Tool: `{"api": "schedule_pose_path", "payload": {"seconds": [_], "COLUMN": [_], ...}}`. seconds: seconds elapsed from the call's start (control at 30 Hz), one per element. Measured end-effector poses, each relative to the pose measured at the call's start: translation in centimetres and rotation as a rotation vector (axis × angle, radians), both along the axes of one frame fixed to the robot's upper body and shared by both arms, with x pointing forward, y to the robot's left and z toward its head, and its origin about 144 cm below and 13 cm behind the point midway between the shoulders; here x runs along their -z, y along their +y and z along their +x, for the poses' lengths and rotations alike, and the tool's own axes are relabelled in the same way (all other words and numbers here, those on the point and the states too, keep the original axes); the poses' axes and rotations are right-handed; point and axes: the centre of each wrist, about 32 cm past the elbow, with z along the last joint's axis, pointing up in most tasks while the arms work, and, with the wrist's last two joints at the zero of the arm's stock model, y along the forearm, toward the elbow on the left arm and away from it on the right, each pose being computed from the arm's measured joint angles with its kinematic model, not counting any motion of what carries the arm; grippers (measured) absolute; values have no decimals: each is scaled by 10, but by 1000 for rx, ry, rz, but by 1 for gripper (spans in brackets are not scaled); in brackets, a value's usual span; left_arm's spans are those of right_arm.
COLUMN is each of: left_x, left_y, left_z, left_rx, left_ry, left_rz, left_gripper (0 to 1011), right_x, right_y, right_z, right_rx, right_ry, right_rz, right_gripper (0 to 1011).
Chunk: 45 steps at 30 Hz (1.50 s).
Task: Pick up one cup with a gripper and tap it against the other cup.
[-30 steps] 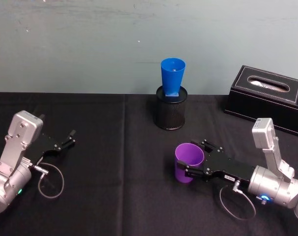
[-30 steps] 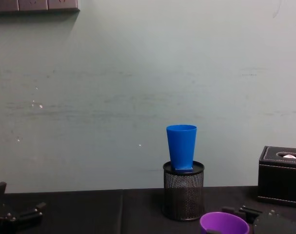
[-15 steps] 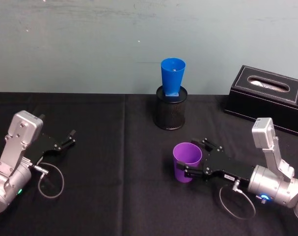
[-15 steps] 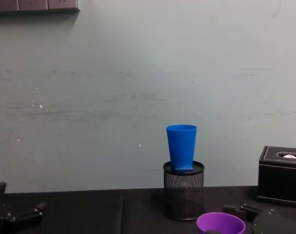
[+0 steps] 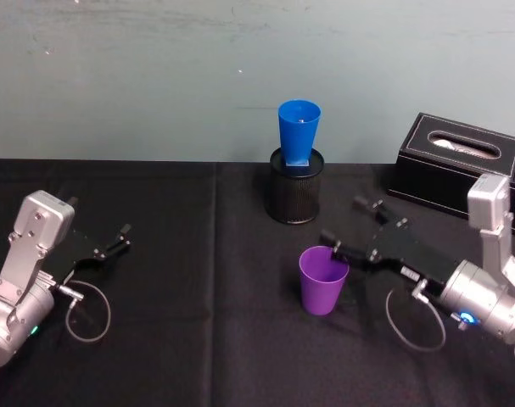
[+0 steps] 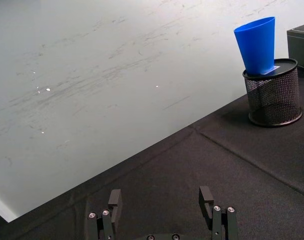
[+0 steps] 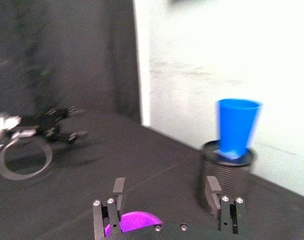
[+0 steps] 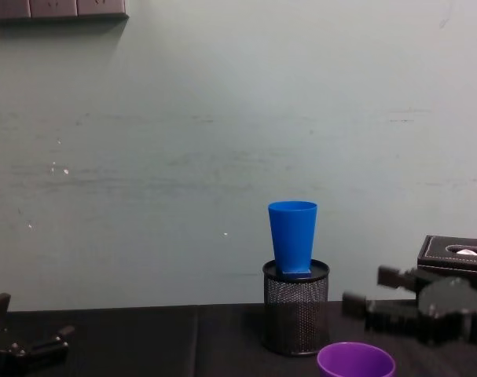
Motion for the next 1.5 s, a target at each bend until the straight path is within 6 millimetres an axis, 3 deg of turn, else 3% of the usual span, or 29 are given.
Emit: {"api": "schedule_pose_path", "payload": {"seconds": [0.33, 0.77, 1.5], "left_x": [0, 0, 0], "left_y": [0, 0, 0], "left_z": [0, 0, 0], "left_rx": [0, 0, 0], "left_ry": [0, 0, 0], "left_rz": [0, 0, 0], "left_gripper": [1011, 1011, 1011], "right_x": [-12, -9, -10], "right_y": [16, 41, 44], "right_z": [-14, -27, -30], "right_rx": [290, 602, 619], "right_ry": [17, 107, 145], "right_rz": [53, -19, -49], "right_gripper": [1000, 1000, 1000]}}
